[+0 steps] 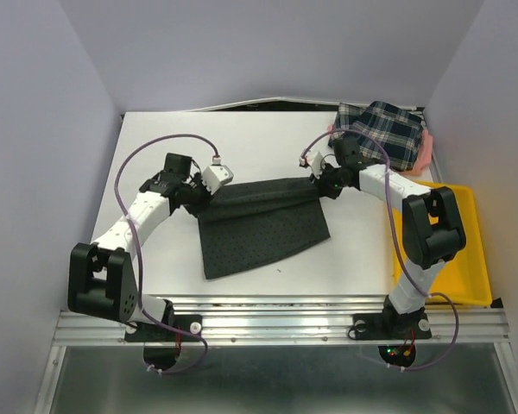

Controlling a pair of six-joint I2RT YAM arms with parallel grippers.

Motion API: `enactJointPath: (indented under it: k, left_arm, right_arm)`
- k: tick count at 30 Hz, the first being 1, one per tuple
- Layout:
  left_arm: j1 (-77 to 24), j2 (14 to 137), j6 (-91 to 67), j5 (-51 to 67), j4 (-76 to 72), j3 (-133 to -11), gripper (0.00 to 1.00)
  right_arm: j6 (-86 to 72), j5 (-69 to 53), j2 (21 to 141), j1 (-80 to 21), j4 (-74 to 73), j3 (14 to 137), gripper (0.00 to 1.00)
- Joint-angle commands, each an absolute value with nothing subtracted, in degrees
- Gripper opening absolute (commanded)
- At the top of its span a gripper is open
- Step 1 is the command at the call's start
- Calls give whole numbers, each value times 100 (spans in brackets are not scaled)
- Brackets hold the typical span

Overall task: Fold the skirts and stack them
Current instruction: Fold the skirt

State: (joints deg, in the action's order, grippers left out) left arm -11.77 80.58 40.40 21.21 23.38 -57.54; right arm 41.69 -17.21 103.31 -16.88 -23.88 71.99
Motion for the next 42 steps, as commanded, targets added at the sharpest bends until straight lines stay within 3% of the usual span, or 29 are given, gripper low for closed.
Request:
enactJointPath:
  k: [1, 8, 14, 23, 32, 33, 34, 35, 36, 37, 39, 42]
  left_arm:
    - [-1344, 8146, 3947, 1486, 2110, -5204, 0]
    - [-1354, 9148, 3411, 1362, 1635, -5255, 0]
    - [-1336, 9106, 3454, 1415, 1810, -5897, 0]
    - [-1345, 8150, 4111, 1713, 3196, -6504, 0]
    - [-1757, 6997, 4842, 1977, 4472, -5731, 0]
    - [-1801, 6848, 4895, 2047, 4578, -5643, 0]
    - [-1915, 6786, 4965, 2117, 4710, -5442, 1]
    - [-1977, 6724, 4975, 2153, 4763, -5336, 17]
    - [-2030, 6680, 4992, 2223, 4851, -5265, 36]
    - [-2100, 6549, 5027, 2380, 4912, -5169, 89]
    - [-2118, 6242, 5062, 2531, 5053, -5142, 98]
    - [-2118, 5916, 5045, 2505, 4993, -5168, 98]
  right_arm:
    - [4333, -1573, 10160, -1573, -2311, 6979, 1]
    - [4105, -1547, 10512, -1573, -2338, 7013, 1]
    - [3946, -1521, 10424, -1573, -2399, 7478, 1]
    - [4147, -1766, 9705, -1573, -3014, 7638, 1]
    - [4877, -1793, 8904, -1687, -3453, 6602, 1]
    - [4948, -1802, 8869, -1687, -3524, 6522, 6]
    - [5192, -1810, 8816, -1688, -3594, 6443, 20]
    - [5290, -1819, 8798, -1748, -3786, 6355, 40]
    - [5361, -1802, 8746, -1749, -3840, 6137, 66]
    - [5405, -1767, 8684, -1749, -3858, 6022, 100]
    - [5572, -1688, 8438, -1749, -3963, 5915, 100]
    - [5520, -1828, 8113, -1749, -4271, 6116, 100]
